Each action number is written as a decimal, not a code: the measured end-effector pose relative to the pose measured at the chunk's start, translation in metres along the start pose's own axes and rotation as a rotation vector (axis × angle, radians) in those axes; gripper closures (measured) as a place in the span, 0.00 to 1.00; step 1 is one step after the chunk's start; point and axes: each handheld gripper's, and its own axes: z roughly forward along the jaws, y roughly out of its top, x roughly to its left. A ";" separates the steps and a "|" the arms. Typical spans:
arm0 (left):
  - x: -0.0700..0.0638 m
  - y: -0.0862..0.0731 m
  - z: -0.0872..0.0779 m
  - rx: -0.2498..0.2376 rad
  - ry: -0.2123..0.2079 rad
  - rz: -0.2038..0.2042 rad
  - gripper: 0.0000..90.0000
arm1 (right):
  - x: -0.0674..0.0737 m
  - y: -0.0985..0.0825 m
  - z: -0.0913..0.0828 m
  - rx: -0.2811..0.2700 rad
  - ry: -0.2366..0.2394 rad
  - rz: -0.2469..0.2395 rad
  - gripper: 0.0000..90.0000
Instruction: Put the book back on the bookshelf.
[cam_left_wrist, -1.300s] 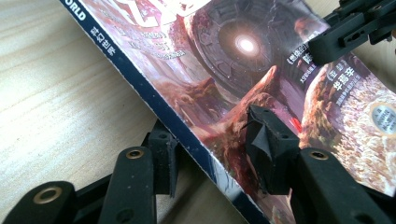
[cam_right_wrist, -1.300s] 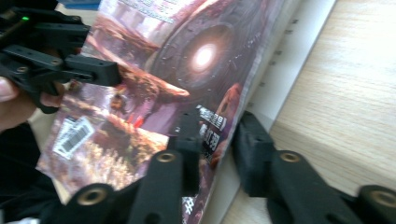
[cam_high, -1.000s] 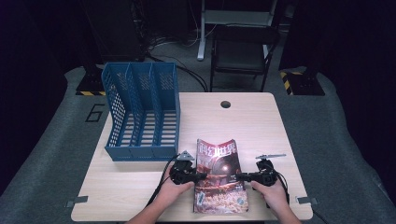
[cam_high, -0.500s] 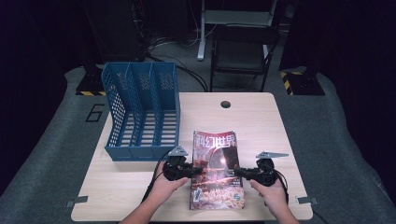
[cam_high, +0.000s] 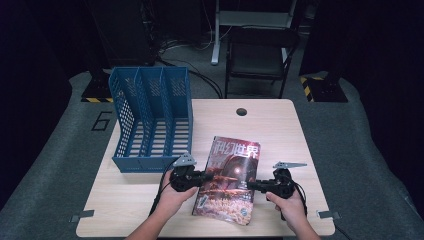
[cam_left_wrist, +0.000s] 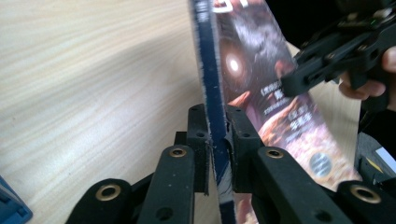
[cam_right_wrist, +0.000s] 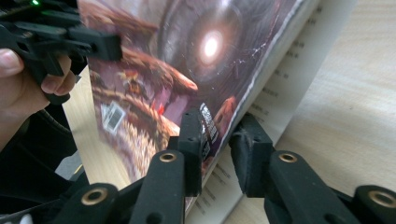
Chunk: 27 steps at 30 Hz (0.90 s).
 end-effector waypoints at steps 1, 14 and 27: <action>0.000 0.001 -0.001 -0.006 0.001 0.002 0.93 | -0.001 0.000 0.002 0.008 0.003 0.001 0.81; -0.004 0.009 -0.016 -0.054 -0.001 0.044 0.93 | 0.014 0.006 -0.003 -0.009 -0.028 -0.074 0.95; -0.003 0.012 -0.022 -0.069 0.002 0.045 0.93 | 0.038 0.014 -0.014 -0.091 -0.133 -0.245 0.96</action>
